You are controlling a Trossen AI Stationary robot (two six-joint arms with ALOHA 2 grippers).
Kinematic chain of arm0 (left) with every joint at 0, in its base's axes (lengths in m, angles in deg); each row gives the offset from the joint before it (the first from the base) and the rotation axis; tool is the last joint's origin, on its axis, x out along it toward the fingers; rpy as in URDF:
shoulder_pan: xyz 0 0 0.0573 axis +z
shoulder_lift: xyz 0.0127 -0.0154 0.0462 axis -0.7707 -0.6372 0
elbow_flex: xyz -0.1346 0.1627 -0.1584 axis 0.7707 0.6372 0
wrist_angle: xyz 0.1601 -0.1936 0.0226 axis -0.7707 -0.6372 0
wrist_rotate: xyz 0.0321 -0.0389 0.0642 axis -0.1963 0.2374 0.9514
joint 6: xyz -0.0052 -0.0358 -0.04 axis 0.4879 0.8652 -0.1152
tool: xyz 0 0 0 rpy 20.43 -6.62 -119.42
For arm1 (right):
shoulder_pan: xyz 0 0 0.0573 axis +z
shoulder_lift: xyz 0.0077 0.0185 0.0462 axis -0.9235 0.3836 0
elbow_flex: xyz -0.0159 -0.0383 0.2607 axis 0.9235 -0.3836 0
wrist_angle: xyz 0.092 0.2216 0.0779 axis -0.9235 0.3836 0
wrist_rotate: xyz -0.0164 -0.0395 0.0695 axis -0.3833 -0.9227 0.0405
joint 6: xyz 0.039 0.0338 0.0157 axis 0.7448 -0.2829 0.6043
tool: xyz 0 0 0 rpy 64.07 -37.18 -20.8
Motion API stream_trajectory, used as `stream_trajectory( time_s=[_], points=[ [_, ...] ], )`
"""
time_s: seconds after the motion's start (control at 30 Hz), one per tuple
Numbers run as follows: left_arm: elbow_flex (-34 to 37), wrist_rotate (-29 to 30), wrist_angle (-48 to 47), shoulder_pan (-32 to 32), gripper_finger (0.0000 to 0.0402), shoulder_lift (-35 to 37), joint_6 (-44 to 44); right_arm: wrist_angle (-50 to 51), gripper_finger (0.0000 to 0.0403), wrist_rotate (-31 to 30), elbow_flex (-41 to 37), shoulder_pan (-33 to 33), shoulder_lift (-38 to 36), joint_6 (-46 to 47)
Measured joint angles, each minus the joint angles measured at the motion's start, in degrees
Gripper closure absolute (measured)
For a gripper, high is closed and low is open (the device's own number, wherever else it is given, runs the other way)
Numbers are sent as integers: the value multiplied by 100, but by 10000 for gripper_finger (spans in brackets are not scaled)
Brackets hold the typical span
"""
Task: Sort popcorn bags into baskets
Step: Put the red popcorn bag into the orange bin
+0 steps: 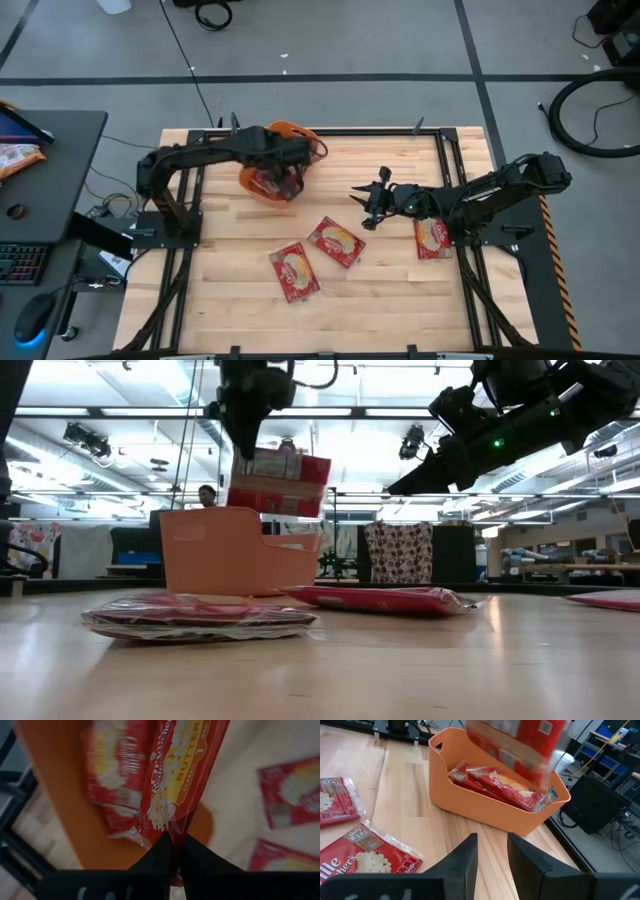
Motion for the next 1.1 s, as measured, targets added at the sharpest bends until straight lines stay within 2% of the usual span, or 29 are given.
stream_trajectory(
  time_s=[0.27, 0.4, 0.5, 0.67, 0.8, 0.93, 1.0, 1.1],
  points=[
    [704, 412, 17, 992, 376, 12, 113, -3, 293, -1, 0, 0, 0, 0],
    [1155, 377, 518, 1410, 371, 10, 99, -3, 293, 0, 0, 4, 0, 0],
    [1286, 396, 908, 1500, 348, 8, -133, -3, 293, 0, 0, 3, 0, 0],
    [1285, 413, 1182, 1381, 286, 8, -385, -1, 293, 0, 0, 2, 0, -17],
    [1285, 162, 1303, 1156, 251, 8, -1322, -3, 293, 0, 0, 2, 0, -17],
    [1285, -511, 1951, 627, 246, 8, -2500, -15, 293, 0, 0, 2, 0, -17],
    [1285, -507, 2280, 310, 248, 3, -2946, -14, 293, 0, 0, 2, 0, -17],
    [1282, -315, 2702, -141, 248, -106, -3095, 8, 293, -68, 0, 2, 0, -13]
  ],
)
